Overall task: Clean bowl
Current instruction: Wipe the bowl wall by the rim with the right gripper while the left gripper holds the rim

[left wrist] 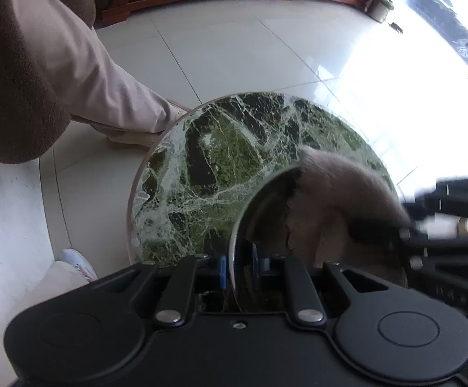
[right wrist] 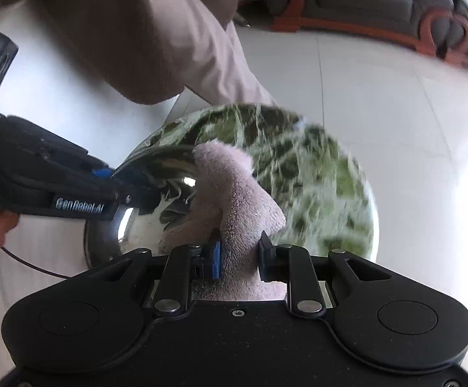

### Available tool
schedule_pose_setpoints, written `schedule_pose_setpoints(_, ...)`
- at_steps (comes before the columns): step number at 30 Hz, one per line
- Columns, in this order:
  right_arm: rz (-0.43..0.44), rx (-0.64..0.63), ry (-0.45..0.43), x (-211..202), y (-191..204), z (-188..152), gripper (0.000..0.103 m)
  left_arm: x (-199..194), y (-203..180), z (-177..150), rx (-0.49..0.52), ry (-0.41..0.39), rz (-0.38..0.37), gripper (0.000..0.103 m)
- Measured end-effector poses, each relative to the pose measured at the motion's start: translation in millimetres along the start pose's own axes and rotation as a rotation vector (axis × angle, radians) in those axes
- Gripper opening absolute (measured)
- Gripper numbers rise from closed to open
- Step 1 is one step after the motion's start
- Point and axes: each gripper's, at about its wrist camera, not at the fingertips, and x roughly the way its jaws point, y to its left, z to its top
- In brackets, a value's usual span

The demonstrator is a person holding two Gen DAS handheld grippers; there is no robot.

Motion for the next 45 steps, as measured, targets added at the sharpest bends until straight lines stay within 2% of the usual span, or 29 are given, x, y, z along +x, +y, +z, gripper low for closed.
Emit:
schedule_pose_setpoints(5,0.004,-0.017,-0.018,12,-4,22,0.021,0,-1,-7,-0.034,0.001,-0.009,0.017)
schedule_pose_setpoints(13,0.006,0.143,0.007,0,-7,-23,0.022,0,-3,-7,-0.038,0.0,-0.011,0.017)
schedule_pose_setpoints(17,-0.045,0.062,0.006,3,1,-11,0.022,0,-6,-5,-0.019,0.008,-0.002,0.018)
schedule_pose_setpoints(22,-0.011,0.067,-0.023,11,-13,17,0.022,0,-8,-4,-0.029,0.012,0.0,0.018)
schedule_pose_setpoints(31,-0.011,0.17,0.01,0,-9,-28,0.023,2,-8,-2,-0.035,0.011,0.0,0.018)
schedule_pose_setpoints(34,-0.039,0.129,0.013,-1,-2,-23,0.023,2,-9,-3,-0.028,0.016,0.006,0.02)
schedule_pose_setpoints(39,-0.031,0.112,-0.024,5,-11,5,0.023,1,-11,-7,-0.021,0.017,0.008,0.02)
schedule_pose_setpoints(43,-0.02,0.13,-0.028,11,-17,9,0.023,1,-10,-8,-0.043,0.015,0.007,0.02)
schedule_pose_setpoints(45,-0.022,0.159,-0.013,10,-17,-4,0.023,1,-9,-8,-0.054,0.011,0.004,0.02)
